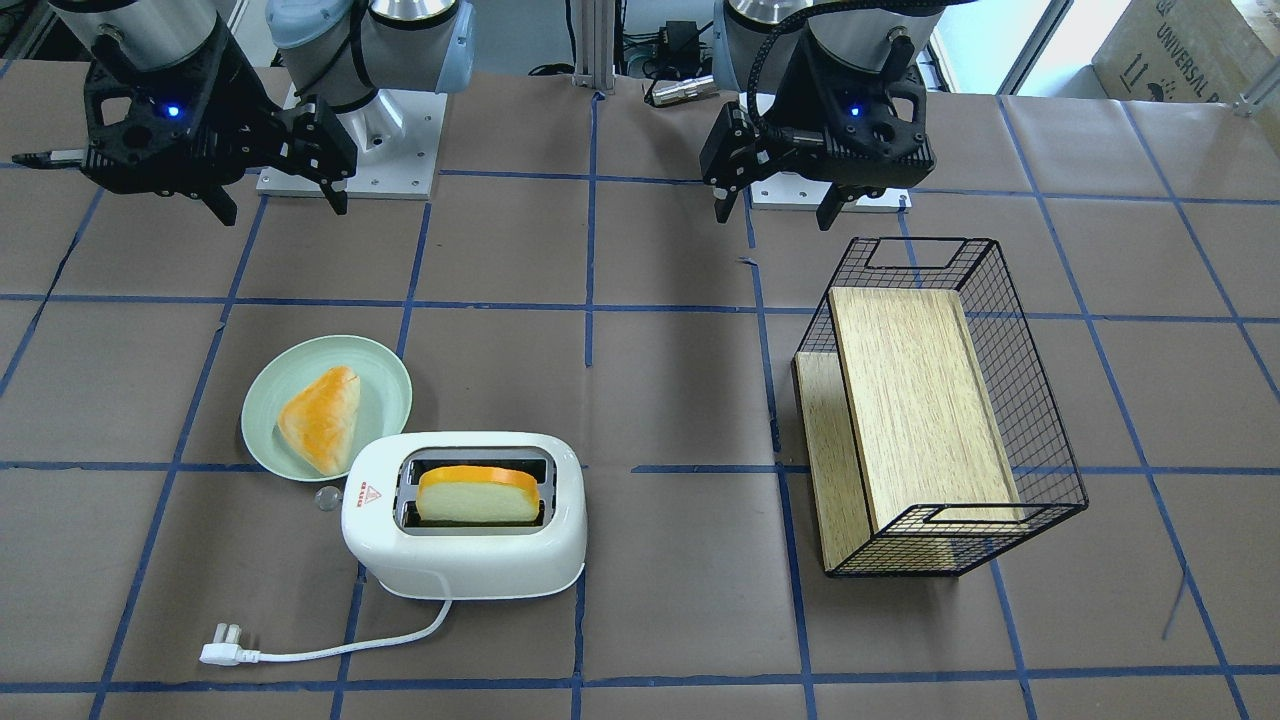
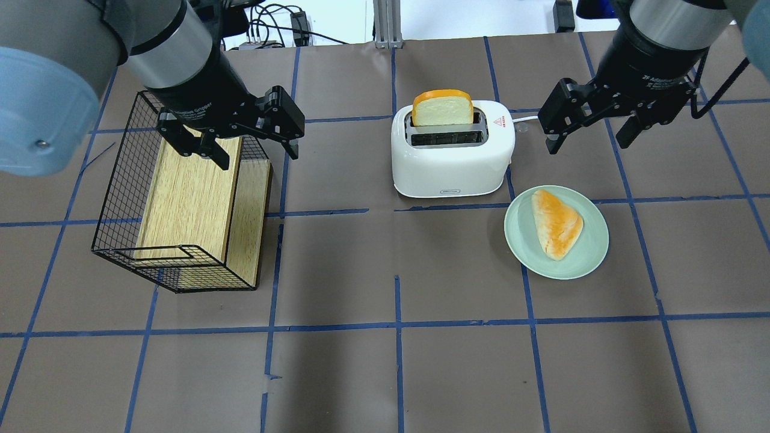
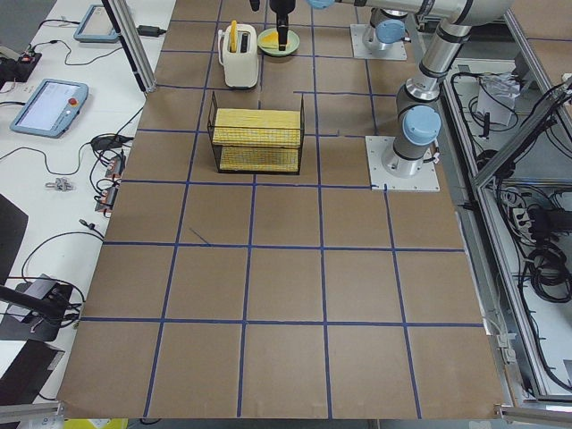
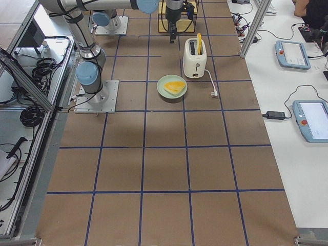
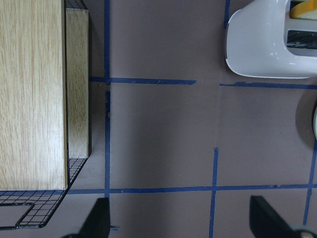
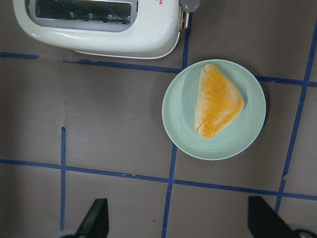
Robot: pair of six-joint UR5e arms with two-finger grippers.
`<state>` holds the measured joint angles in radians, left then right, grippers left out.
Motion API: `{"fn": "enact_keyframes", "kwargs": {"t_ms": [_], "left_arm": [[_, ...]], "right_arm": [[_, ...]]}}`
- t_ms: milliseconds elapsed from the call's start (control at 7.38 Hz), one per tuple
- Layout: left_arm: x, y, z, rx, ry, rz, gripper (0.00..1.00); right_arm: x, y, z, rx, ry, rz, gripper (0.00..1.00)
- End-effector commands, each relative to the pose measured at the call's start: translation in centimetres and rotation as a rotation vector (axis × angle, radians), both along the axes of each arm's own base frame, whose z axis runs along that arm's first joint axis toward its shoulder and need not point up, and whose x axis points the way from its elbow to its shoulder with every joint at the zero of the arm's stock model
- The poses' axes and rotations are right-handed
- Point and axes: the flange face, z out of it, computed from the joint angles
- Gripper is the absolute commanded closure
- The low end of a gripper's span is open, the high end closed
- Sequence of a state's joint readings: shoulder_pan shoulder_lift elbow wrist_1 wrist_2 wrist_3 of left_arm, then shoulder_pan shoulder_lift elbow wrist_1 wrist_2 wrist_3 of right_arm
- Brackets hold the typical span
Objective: Press toaster with right arm
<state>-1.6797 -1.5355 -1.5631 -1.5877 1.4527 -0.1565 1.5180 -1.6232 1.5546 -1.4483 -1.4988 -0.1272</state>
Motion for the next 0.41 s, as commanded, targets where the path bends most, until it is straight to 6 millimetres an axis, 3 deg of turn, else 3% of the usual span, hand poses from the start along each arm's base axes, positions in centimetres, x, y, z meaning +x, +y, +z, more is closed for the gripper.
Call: {"fn": "enact_keyframes", "kwargs": {"t_ms": [0, 271], "left_arm": [[0.0, 0.0, 0.0, 0.0, 0.0, 0.0, 0.0], [0.0, 0.0, 0.0, 0.0, 0.0, 0.0, 0.0]], "right_arm": [[0.2, 0.6, -0.1, 0.007, 0.0, -0.036, 0.0], [0.6, 2.1, -1.3, 0.023, 0.0, -0.031, 0.0]]}}
